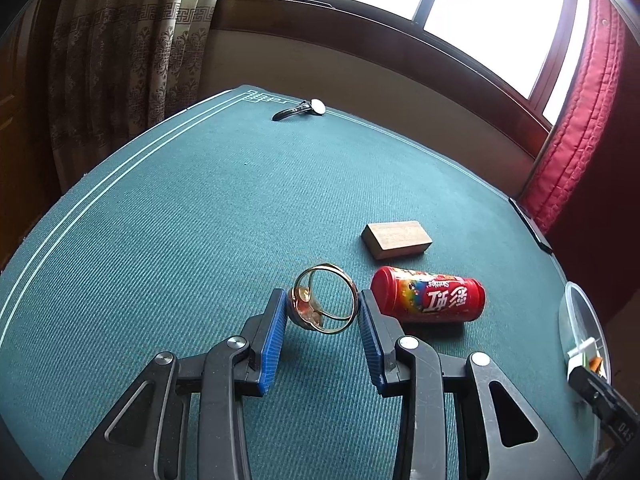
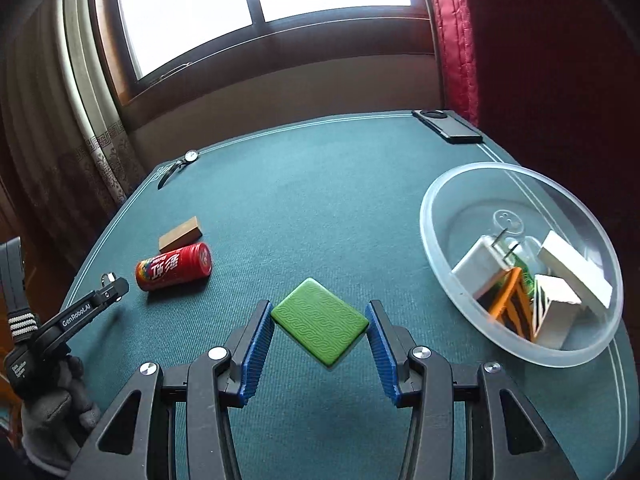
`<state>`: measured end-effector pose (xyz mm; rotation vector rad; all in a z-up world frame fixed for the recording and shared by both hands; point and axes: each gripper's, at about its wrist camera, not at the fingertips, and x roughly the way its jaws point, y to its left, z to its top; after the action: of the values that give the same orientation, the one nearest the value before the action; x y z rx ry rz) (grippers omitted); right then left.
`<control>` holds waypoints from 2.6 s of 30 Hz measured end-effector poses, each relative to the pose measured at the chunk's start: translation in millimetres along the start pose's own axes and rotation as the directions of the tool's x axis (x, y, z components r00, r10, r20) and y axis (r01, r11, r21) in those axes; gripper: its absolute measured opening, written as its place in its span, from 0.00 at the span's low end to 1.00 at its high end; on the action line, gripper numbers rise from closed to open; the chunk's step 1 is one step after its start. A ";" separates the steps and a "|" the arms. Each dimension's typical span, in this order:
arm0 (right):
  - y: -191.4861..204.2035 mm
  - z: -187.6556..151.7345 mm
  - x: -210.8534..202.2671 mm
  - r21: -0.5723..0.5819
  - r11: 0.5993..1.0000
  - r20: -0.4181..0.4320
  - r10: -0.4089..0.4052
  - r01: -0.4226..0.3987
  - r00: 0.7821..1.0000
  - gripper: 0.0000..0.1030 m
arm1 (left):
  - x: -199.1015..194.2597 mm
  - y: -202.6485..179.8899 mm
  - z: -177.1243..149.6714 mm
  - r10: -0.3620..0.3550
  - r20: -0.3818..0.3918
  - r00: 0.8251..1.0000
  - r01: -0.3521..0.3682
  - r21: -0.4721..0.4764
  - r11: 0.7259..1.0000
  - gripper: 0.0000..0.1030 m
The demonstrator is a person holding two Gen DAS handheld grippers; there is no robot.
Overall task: Organize rigid objects
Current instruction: 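Carry the green block into the clear bowl and open the right gripper, then carry the gold ring into the clear bowl and open the left gripper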
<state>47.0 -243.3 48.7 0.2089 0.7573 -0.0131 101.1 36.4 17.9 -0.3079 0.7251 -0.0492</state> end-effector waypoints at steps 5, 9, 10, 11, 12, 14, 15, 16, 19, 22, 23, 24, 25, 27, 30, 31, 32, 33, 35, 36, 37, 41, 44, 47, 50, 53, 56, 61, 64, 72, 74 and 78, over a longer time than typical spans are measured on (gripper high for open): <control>-24.9 9.5 -17.7 0.055 0.997 0.056 -0.049 0.046 0.997 0.49 | -1.7 -11.8 -4.0 -0.013 -0.005 1.000 0.013 0.038 0.999 0.36; -47.5 14.9 -28.0 0.103 0.991 0.087 -0.095 0.086 0.992 0.49 | -3.3 -22.7 -8.4 -0.026 -0.016 1.000 0.028 0.070 0.997 0.36; -52.8 15.6 -30.4 0.117 0.989 0.093 -0.107 0.096 0.990 0.49 | -4.4 -25.5 -9.4 -0.030 -0.015 0.999 0.031 0.079 0.996 0.36; -58.1 16.0 -32.3 0.131 0.986 0.099 -0.119 0.105 0.988 0.49 | -5.4 -28.0 -10.3 -0.034 -0.013 0.999 0.035 0.087 0.996 0.36; -63.8 16.2 -34.5 0.146 0.983 0.104 -0.131 0.116 0.986 0.49 | -6.3 -31.0 -11.7 -0.037 -0.013 0.999 0.038 0.093 0.995 0.36; -75.7 16.8 -38.2 0.176 0.975 0.113 -0.155 0.134 0.981 0.49 | -7.2 -34.7 -12.8 -0.042 -0.018 0.999 0.044 0.102 0.994 0.36; -81.6 17.0 -40.1 0.192 0.971 0.117 -0.168 0.144 0.979 0.49 | -7.6 -35.9 -12.7 -0.044 -0.021 0.999 0.046 0.105 0.993 0.36; -87.0 17.1 -41.7 0.207 0.966 0.120 -0.180 0.152 0.976 0.49 | -8.5 -36.7 -12.4 -0.046 -0.022 0.999 0.049 0.106 0.993 0.36; -101.5 17.5 -44.6 0.246 0.953 0.124 -0.212 0.177 0.969 0.49 | -12.5 -38.8 -11.1 -0.053 -0.013 0.999 0.054 0.111 0.992 0.36; -114.1 18.4 -44.1 0.274 0.941 0.123 -0.238 0.197 0.963 0.49 | -12.8 -39.7 -11.6 -0.054 -0.016 0.998 0.056 0.113 0.992 0.36; -117.8 18.4 -43.5 0.283 0.937 0.122 -0.246 0.204 0.962 0.49 | -13.1 -39.9 -12.3 -0.054 -0.020 0.998 0.056 0.114 0.992 0.36; -121.6 18.6 -42.8 0.292 0.933 0.120 -0.254 0.210 0.960 0.49 | -13.0 -40.6 -12.8 -0.057 -0.024 0.998 0.060 0.114 0.992 0.36; -125.3 19.0 -42.2 0.300 0.929 0.117 -0.261 0.216 0.958 0.49 | -13.1 -41.4 -13.0 -0.062 -0.027 0.998 0.065 0.115 0.991 0.36; -132.1 18.4 -40.5 0.316 0.922 0.110 -0.270 0.224 0.957 0.49 | -14.1 -44.4 -14.0 -0.067 -0.027 0.997 0.069 0.124 0.990 0.36; -138.9 18.3 -37.6 0.328 0.915 0.100 -0.279 0.233 0.955 0.49 | -14.4 -48.8 -16.2 -0.075 -0.031 0.997 0.078 0.136 0.988 0.36; -139.9 18.6 -37.1 0.330 0.914 0.099 -0.282 0.236 0.954 0.49 | -14.1 -49.7 -16.7 -0.076 -0.034 0.997 0.080 0.140 0.987 0.36; -141.2 19.2 -36.7 0.331 0.913 0.100 -0.284 0.237 0.954 0.49 | -13.9 -50.6 -17.4 -0.078 -0.036 0.996 0.082 0.143 0.986 0.36; -142.3 20.1 -35.8 0.333 0.912 0.101 -0.285 0.238 0.953 0.49 | -13.7 -51.6 -18.0 -0.079 -0.037 0.996 0.083 0.146 0.986 0.36; -145.7 22.5 -34.8 0.351 0.908 0.109 -0.281 0.227 0.954 0.49 | -13.1 -52.7 -18.6 -0.079 -0.040 0.996 0.085 0.150 0.985 0.36; -147.0 23.9 -35.2 0.357 0.909 0.113 -0.270 0.215 0.956 0.50 | -13.0 -52.9 -18.6 -0.080 -0.040 0.996 0.085 0.151 0.985 0.36; -148.1 25.1 -36.4 0.362 0.909 0.120 -0.264 0.205 0.957 0.55 | -13.1 -53.1 -18.8 -0.080 -0.040 0.996 0.085 0.152 0.985 0.36; -150.9 25.8 -44.5 0.379 0.902 0.151 -0.282 0.208 0.947 0.67 | -12.9 -53.1 -18.8 -0.079 -0.039 0.996 0.084 0.154 0.985 0.36; -157.4 21.4 -46.3 0.398 0.891 0.145 -0.295 0.217 0.945 0.67 | -12.4 -54.1 -19.3 -0.078 -0.039 0.996 0.083 0.160 0.984 0.36; -163.7 14.5 -47.5 0.410 0.881 0.131 -0.314 0.237 0.940 0.67 | -12.9 -57.2 -21.3 -0.078 -0.041 0.996 0.084 0.172 0.982 0.36; -166.5 7.9 -50.7 0.406 0.875 0.126 -0.339 0.263 0.932 0.67 | -13.9 -61.1 -26.0 -0.080 -0.050 0.996 0.088 0.187 0.978 0.36; -165.8 2.5 -55.9 0.391 0.873 0.137 -0.370 0.293 0.919 0.68 | -14.4 -62.9 -29.1 -0.091 -0.071 0.993 0.102 0.184 0.978 0.36; -165.7 -2.5 -60.1 0.379 0.871 0.150 -0.390 0.312 0.908 0.72 | -16.5 -65.9 -31.2 -0.094 -0.083 0.992 0.108 0.186 0.977 0.36; -167.9 -10.7 -63.0 0.363 0.869 0.157 -0.414 0.337 0.897 0.76 | -23.5 -78.1 -32.3 -0.105 -0.089 0.990 0.122 0.205 0.971 0.36; -169.5 -15.8 -66.3 0.357 0.866 0.171 -0.430 0.351 0.887 0.78 | -28.6 -91.9 -33.2 -0.113 -0.086 0.990 0.130 0.235 0.963 0.36; -170.1 -28.2 -61.0 0.322 0.879 0.165 -0.418 0.351 0.893 0.80 | -32.3 -140.0 -36.7 -0.149 -0.104 0.983 0.175 0.313 0.933 0.36; -167.9 -33.4 -59.8 0.305 0.886 0.165 -0.411 0.349 0.897 0.80 | -32.3 -153.3 -37.2 -0.164 -0.114 0.980 0.193 0.330 0.924 0.36; -165.5 -37.9 -63.4 0.294 0.898 0.182 -0.388 0.326 0.904 0.80 | -30.8 -179.4 -35.2 -0.194 -0.132 0.972 0.229 0.357 0.906 0.36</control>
<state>-39.3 -402.1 34.9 0.3058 0.5436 -0.4854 65.8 -139.2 65.6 -0.0196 0.7565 -0.4063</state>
